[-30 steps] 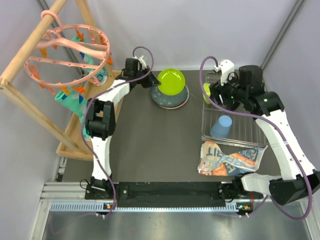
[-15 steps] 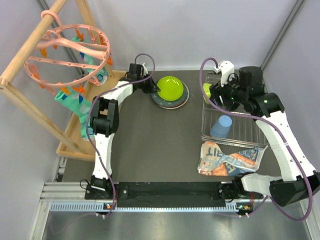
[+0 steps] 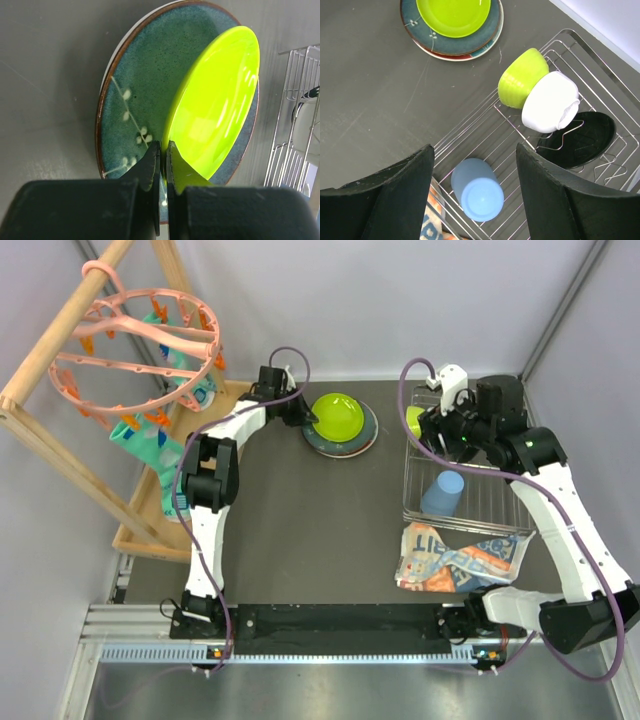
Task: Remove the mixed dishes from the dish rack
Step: Place the plate at the center of the board.
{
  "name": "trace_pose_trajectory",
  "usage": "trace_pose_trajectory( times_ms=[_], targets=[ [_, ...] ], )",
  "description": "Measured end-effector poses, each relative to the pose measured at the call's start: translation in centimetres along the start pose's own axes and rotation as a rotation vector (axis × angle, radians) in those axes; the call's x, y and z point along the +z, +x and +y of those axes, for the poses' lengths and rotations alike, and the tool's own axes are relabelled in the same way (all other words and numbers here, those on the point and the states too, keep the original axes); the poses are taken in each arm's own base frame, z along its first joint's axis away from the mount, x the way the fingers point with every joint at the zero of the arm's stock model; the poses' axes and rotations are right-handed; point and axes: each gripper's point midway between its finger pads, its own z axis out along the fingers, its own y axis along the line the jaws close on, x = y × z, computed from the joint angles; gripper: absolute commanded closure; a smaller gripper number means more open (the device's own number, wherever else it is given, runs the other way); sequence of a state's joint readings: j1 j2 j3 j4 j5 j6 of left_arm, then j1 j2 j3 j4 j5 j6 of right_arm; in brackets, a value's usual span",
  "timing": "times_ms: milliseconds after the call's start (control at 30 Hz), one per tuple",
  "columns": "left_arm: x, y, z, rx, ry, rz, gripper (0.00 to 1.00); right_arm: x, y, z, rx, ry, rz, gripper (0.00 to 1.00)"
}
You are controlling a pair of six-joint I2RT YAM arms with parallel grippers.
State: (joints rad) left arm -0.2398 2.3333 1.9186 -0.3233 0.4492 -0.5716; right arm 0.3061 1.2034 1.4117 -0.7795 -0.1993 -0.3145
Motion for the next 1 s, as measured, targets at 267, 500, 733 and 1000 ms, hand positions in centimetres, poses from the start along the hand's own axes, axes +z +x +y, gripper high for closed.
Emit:
trace_pose_trajectory(
  times_ms=[267,500,733,1000],
  targets=[
    [-0.1,-0.2,0.4,0.002,-0.009,-0.006,0.91,0.0,0.2,0.0,-0.001,0.004,0.0,0.33],
    [-0.1,-0.3,0.6,0.01,-0.015,-0.009,0.83,-0.2,0.5,0.0,-0.005,0.008,0.001,0.33],
    [-0.2,-0.4,0.8,0.017,-0.019,-0.011,0.57,0.0,0.9,0.1,-0.005,0.005,0.009,0.33],
    [-0.2,-0.4,0.9,0.016,-0.026,-0.011,0.46,0.0,1.1,0.1,-0.005,0.01,0.016,0.33]
  ],
)
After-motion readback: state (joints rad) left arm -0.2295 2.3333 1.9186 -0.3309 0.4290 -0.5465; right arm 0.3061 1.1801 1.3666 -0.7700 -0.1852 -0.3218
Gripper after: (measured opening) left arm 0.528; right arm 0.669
